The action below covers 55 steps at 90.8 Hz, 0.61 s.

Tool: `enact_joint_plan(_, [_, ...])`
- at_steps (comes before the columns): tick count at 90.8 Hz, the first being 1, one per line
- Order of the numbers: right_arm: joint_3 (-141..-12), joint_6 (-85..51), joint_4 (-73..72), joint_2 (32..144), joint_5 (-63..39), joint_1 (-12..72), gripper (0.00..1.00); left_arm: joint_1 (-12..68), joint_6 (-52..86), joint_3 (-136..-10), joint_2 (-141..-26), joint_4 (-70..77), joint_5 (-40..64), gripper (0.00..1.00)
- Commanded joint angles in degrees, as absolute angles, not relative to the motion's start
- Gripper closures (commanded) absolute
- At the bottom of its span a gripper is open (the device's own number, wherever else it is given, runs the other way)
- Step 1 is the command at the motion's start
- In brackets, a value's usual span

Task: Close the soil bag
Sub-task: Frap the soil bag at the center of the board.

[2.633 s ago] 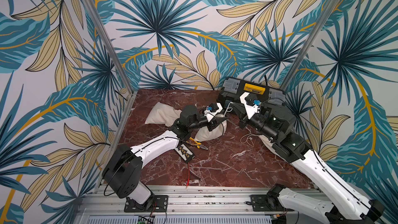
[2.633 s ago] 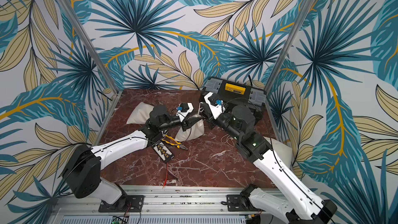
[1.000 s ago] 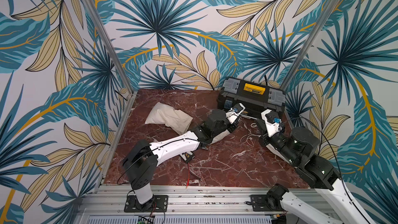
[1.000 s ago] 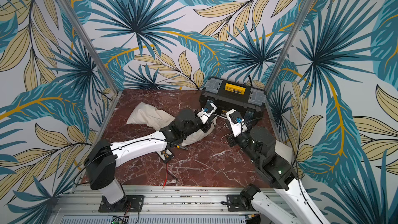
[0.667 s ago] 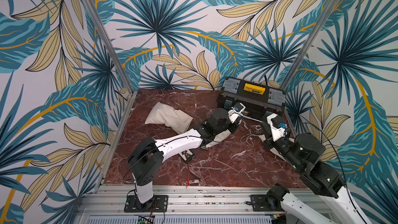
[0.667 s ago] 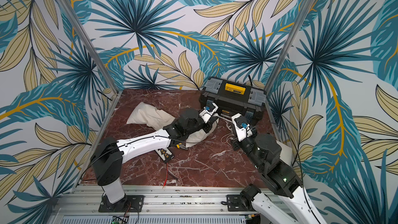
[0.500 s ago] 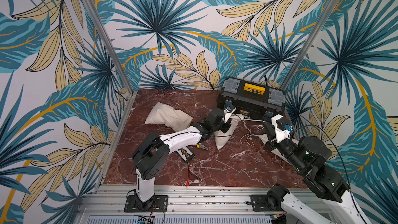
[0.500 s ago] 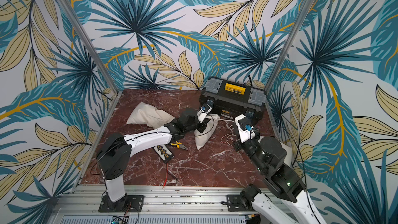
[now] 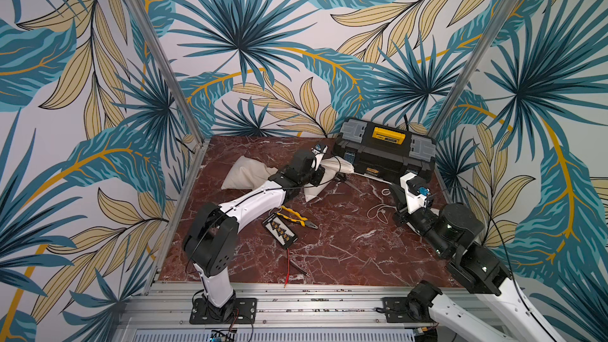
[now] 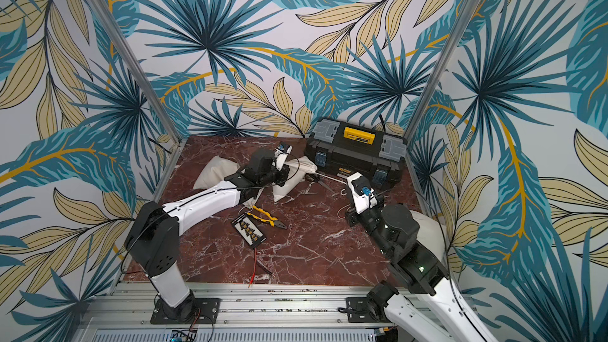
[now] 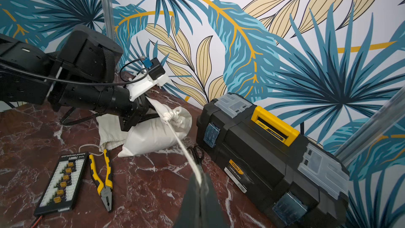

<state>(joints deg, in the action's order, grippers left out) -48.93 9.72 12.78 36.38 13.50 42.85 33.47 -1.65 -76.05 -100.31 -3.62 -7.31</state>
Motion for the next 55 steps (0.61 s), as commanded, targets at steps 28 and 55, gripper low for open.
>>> enact_joint_plan(28, [-44.6, 3.1, -14.9, 49.7, 5.1, 42.4, 1.00, 33.3, -5.6, -61.5, -101.6, 2.2, -5.6, 0.58])
enact_joint_plan(55, [-48.3, 2.4, -10.4, 52.1, 2.3, 42.4, 1.00, 39.5, -11.7, -52.7, -86.8, 19.5, 13.7, 0.37])
